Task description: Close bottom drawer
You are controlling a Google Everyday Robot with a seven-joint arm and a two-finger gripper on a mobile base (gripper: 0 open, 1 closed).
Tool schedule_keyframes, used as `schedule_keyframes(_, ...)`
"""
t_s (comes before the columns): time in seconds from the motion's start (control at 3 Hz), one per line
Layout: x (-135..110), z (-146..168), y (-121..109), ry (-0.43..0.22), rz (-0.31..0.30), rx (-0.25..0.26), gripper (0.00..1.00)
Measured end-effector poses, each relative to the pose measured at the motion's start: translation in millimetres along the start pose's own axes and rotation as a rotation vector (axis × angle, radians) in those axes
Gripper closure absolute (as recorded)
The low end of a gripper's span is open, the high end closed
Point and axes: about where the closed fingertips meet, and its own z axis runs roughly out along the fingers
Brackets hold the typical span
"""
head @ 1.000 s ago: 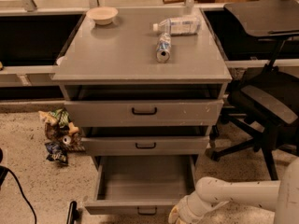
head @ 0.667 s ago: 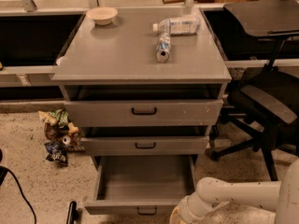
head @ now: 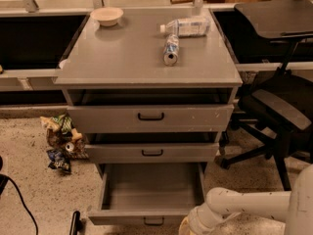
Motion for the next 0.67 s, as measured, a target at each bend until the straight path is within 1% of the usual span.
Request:
schedule_keyframes(0.33,25,11,-2,-0.007,0.017,-0.002,1.00)
schedule_keyframes(0.67,49,22,-11,-0.017,0.035,-0.004,1.00)
